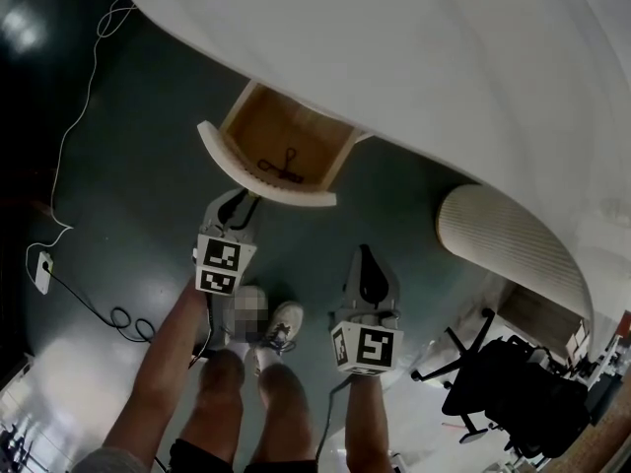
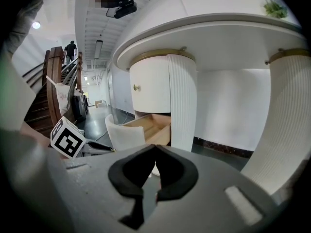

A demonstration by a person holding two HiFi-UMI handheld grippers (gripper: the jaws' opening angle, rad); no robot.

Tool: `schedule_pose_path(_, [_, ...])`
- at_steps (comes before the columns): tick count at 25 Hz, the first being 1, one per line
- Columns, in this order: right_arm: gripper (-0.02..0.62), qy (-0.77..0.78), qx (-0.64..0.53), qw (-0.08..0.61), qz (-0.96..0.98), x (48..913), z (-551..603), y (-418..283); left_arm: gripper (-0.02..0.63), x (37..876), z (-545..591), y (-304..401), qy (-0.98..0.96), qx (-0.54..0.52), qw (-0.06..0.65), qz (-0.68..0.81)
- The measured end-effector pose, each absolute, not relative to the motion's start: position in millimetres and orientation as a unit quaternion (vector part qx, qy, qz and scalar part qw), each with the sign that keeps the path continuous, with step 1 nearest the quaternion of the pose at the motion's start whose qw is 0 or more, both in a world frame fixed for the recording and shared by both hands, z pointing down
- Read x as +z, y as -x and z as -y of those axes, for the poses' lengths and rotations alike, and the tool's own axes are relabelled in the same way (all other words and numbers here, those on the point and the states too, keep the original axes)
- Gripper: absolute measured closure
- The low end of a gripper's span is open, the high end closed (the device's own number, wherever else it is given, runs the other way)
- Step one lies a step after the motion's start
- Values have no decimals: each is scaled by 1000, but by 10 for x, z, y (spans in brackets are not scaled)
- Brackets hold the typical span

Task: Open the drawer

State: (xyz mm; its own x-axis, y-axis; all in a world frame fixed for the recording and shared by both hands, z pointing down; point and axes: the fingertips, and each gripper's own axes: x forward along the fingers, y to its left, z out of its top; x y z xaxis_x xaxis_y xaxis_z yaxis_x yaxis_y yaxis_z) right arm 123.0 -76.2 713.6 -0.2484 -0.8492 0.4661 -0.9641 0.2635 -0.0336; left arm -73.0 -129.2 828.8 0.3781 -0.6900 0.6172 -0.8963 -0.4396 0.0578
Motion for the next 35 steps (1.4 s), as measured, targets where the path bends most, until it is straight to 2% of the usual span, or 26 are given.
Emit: schedule_pose_path(35, [589, -558, 195, 211, 779, 7037, 272, -868, 489, 8319, 480, 1053, -788, 307, 240, 476])
